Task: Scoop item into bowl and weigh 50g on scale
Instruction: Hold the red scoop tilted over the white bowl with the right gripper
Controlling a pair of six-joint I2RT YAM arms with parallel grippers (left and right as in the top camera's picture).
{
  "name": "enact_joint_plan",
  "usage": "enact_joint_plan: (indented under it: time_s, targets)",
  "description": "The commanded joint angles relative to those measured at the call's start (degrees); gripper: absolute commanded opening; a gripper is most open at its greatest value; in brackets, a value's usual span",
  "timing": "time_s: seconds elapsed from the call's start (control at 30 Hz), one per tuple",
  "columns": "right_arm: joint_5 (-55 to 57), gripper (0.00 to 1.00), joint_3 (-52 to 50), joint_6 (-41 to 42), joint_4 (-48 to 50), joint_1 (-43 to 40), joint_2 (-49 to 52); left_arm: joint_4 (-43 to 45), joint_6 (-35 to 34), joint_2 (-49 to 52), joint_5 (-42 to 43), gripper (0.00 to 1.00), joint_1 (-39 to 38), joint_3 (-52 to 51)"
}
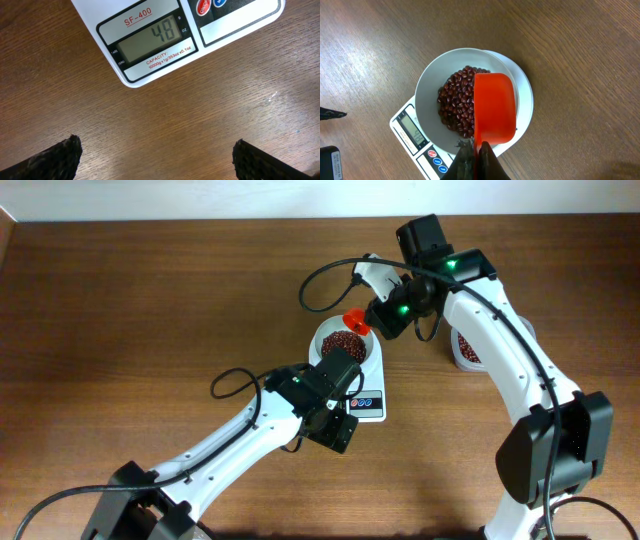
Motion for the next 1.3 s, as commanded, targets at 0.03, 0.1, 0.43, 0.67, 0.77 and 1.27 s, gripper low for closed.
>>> enact_joint_plan:
  time_s: [0.03, 0.1, 0.43, 0.67, 0.77, 1.27]
  targets:
    - [0.5, 0.04, 1.2, 0.4, 0.0, 0.5, -1.9, 0.0, 0.1, -0.6, -0.5, 0.99, -0.2, -0.4]
    - [0.5, 0.04, 1.2, 0.4, 0.0, 0.5, -1.9, 0.0, 0.1, -0.6, -0.5, 0.99, -0.2, -0.4]
    - [0.5, 0.04, 1.2, 0.4, 0.0, 0.5, -1.9, 0.0, 0.1, -0.6, -0.5, 0.99, -0.2, -0.4]
    - [0.5, 0.04, 4.6, 2.3, -2.2, 0.5, -3.1, 0.0, 0.1, -0.6, -0.5, 0.99, -0.2, -0.4]
    - [0.5, 0.04, 4.8, 2.3, -2.6, 0.5, -3.2, 0.0, 0.1, -0.6, -0.5, 0.99, -0.2, -0.4]
    - [1.4, 0.04, 4.8, -1.1, -5.6, 1.6, -3.2, 0.0, 0.1, -0.6, -0.5, 0.99, -0.2, -0.4]
